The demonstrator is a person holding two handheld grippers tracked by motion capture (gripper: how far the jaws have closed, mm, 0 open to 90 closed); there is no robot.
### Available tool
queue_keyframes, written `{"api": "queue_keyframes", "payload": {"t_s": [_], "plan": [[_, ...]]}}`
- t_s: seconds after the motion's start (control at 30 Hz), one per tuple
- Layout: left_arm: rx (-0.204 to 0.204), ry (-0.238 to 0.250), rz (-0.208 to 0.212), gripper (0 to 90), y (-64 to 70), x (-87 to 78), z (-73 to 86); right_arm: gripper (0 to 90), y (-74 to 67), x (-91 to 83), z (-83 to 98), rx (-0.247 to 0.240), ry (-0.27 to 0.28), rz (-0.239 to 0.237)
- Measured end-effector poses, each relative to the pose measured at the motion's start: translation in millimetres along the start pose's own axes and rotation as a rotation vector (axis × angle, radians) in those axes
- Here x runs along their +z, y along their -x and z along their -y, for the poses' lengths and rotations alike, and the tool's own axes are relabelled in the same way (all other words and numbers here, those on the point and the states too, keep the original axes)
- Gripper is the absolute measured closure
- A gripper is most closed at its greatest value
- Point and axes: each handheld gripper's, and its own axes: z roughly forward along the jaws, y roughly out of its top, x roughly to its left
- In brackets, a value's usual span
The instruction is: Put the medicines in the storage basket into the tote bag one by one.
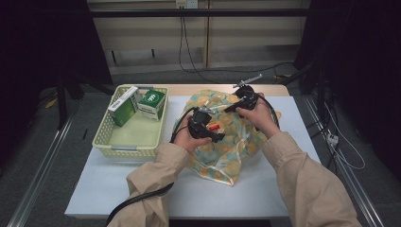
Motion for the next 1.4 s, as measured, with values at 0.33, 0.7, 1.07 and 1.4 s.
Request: {"api": "queue_keyframes", "payload": {"t_s": [0.33, 0.7, 1.07, 1.4], "plan": [[0.003, -0.017, -0.032, 20.3, -9.6, 23.7, -6.0, 90.0, 13.8, 7.8, 3.0, 0.038, 0.002, -0.006], [-0.034, 0.035, -0.11, 19.7, -38.5, 50.0, -19.1, 90.0, 13.3, 3.5, 1.9, 0.041, -0.004, 0.005], [-0.01, 0.029, -0.108, 13.3, -31.4, 32.9, -14.0, 90.0, 11.9, 10.4, 4.1, 0.043, -0.026, 0.021], [0.016, 0.029, -0.1, 12.2, -15.2, -9.6, -5.7, 90.0, 8.5, 15.1, 7.6, 0.043, -0.032, 0.025]]}}
